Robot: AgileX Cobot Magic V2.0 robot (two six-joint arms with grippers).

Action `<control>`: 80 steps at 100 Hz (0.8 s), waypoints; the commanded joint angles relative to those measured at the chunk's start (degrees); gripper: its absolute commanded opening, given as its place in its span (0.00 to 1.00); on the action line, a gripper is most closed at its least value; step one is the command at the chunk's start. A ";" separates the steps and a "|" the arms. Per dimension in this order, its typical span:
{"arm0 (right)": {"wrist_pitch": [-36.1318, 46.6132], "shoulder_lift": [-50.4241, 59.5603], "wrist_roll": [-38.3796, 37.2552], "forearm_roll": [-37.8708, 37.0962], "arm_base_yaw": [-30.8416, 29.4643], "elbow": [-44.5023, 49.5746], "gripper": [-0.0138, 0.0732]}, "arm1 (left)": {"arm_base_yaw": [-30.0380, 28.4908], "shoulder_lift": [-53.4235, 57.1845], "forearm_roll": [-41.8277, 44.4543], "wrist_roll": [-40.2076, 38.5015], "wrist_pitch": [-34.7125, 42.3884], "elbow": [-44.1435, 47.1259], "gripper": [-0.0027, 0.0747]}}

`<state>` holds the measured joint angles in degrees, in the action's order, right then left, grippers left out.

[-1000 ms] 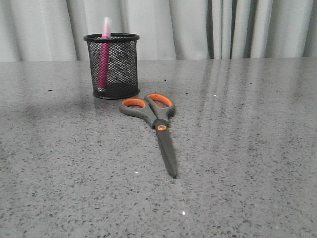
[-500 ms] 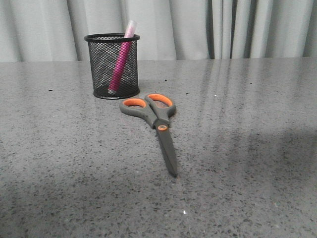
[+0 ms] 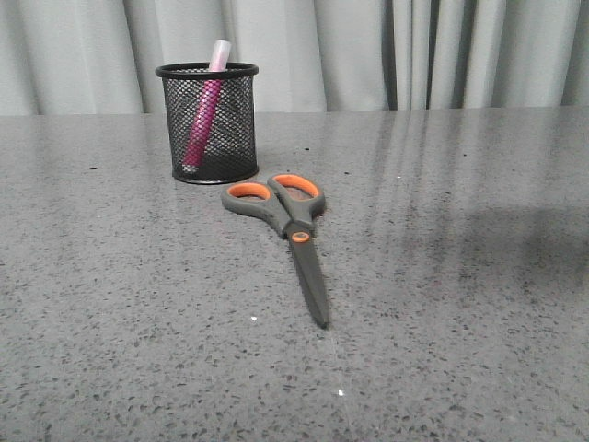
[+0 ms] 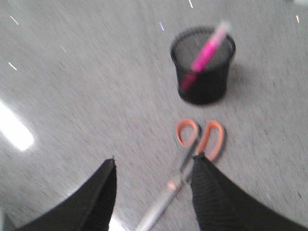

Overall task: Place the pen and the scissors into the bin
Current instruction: 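Withdraw the left gripper and move the right gripper toward the scissors, then lower the right gripper over the scissors handles and grasp them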

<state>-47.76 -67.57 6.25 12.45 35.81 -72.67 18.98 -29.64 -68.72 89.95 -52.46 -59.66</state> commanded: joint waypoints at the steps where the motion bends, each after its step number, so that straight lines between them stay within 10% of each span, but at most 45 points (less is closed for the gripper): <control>1: -1.69 -4.14 -12.86 -15.93 6.07 -3.04 0.52 | 0.42 -0.48 -5.10 -0.81 3.42 0.03 0.12; 80: -12.54 -31.94 -26.70 -16.76 5.79 -14.99 0.67 | 0.42 -0.36 -7.40 -3.58 -1.04 0.44 0.12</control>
<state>-60.57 -101.02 -19.75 -5.13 43.65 -85.79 18.98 -29.54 -72.47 87.34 -54.34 -58.04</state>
